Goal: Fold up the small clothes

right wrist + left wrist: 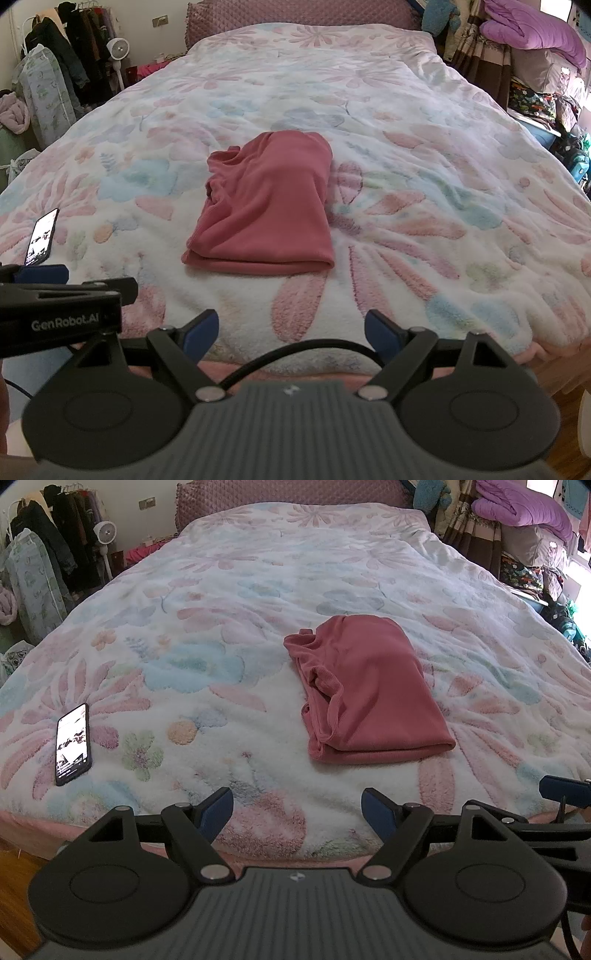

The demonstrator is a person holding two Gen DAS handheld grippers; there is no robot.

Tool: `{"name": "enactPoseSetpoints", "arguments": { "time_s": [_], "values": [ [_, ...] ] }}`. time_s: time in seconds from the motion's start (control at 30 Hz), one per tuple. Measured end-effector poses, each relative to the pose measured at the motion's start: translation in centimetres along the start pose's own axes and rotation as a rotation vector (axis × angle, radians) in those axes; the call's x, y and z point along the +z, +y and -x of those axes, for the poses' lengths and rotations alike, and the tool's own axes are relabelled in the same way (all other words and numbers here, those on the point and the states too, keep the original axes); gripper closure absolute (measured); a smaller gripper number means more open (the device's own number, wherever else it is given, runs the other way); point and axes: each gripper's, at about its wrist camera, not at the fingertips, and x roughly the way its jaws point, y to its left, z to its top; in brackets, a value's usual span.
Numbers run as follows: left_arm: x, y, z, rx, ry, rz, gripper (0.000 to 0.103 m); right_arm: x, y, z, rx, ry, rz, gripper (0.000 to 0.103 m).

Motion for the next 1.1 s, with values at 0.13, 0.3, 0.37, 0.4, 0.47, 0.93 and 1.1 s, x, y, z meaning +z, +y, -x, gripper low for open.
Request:
{"name": "enactPoseSetpoints", "arguments": {
  "time_s": [0.13, 0.3, 0.37, 0.4, 0.47, 0.93, 1.1],
  "values": [
    [-0.01, -0.05, 0.02, -0.001, 0.000, 0.000, 0.011, 0.00, -0.01, -0.01, 0.000, 0.000, -0.001, 0.021],
    [-0.05, -0.09, -0.09, -0.007, 0.001, -0.006, 0.011, -0.01, -0.01, -0.01, 0.001, 0.000, -0.001, 0.021],
    [0.01, -0.09, -0.09, -0.009, 0.000, -0.007, 0.011, -0.02, 0.00, -0.02, 0.000, 0.000, -0.001, 0.021],
    [0.04, -0.08, -0.08, -0.010, -0.002, -0.008, 0.011, 0.00, -0.04, -0.01, 0.000, 0.000, -0.001, 0.021],
    [0.17, -0.08, -0.04, -0.011, -0.007, -0.008, 0.011, -0.01, 0.02, -0.04, -0.001, 0.000, -0.003, 0.021],
    [0.20, 0.33, -0.03, -0.004, -0.005, -0.004, 0.011, -0.03, 0.20, -0.10, -0.002, 0.001, -0.006, 0.021],
    [0.10, 0.22, 0.02, -0.011, -0.012, -0.010, 0.010, -0.04, 0.28, -0.16, -0.003, 0.002, -0.009, 0.021]
  ]
}}
